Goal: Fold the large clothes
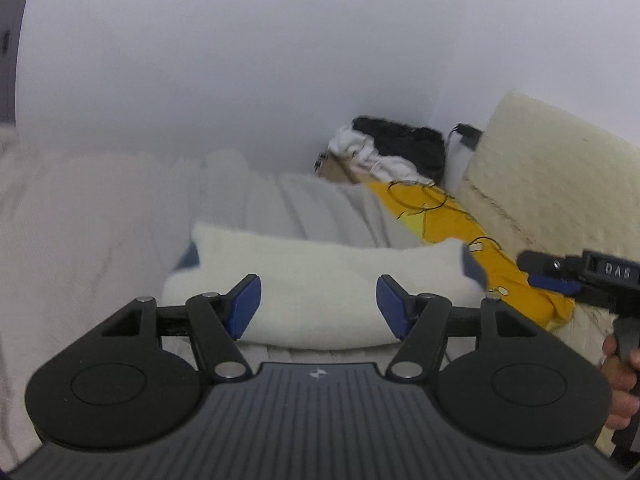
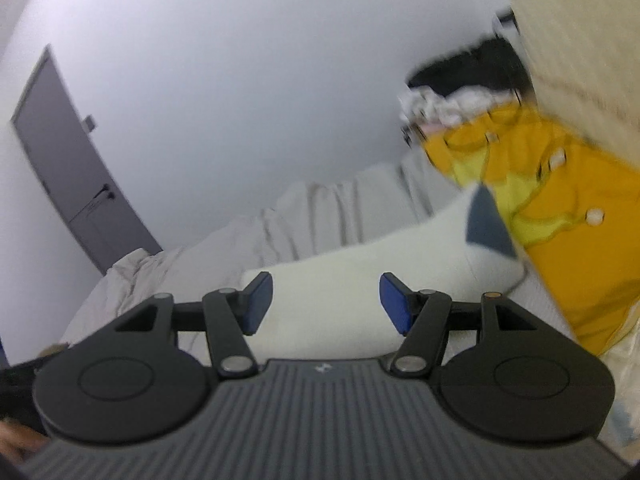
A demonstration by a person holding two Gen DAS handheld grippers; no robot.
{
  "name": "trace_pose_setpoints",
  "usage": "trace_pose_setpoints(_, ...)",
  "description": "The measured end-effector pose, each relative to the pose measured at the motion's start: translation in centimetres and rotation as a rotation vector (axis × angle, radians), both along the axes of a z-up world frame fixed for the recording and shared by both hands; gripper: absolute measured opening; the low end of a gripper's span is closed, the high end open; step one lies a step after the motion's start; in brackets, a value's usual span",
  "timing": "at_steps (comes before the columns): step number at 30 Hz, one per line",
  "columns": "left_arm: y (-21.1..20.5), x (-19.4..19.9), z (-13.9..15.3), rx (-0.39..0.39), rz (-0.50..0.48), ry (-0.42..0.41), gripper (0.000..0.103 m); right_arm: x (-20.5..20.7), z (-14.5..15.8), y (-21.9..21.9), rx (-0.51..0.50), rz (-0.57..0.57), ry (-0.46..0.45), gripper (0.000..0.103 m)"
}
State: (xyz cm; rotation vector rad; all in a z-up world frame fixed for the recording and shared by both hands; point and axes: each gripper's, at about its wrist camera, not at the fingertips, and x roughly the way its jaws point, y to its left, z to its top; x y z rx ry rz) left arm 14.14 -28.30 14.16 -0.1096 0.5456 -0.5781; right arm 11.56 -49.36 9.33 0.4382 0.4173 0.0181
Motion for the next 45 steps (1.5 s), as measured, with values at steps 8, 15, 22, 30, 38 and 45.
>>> trace_pose_setpoints(8,1.4,-9.3,4.7,0.042,-0.003,-0.114,0.087,-7.0,3.8,3.5,-0.109,0.043,-0.03,0.063)
trace_pose_setpoints(15,3.0,-15.5,3.4,0.031,0.008,-0.172,0.097,-13.1,2.4,5.3,-0.194,0.054,-0.078,0.063)
trace_pose_setpoints(22,3.4,-19.1,1.7,0.084,0.038,-0.228,0.101,-16.0,0.4,6.8,-0.218,0.058,-0.091,0.063)
trace_pose_setpoints(30,4.0,-20.3,-1.6,0.085,0.082,-0.199,0.102,-17.2,-2.0,8.5,-0.254,0.061,-0.07,0.064)
trace_pose_setpoints(38,4.2,-20.0,-3.8,0.134,0.127,-0.185,0.103,-17.0,-4.0,8.9,-0.272,0.041,-0.044,0.067)
trace_pose_setpoints(45,4.2,-19.3,-5.1,0.155,0.128,-0.154,0.103,-16.5,-5.0,9.1,-0.29,0.03,-0.026,0.082)
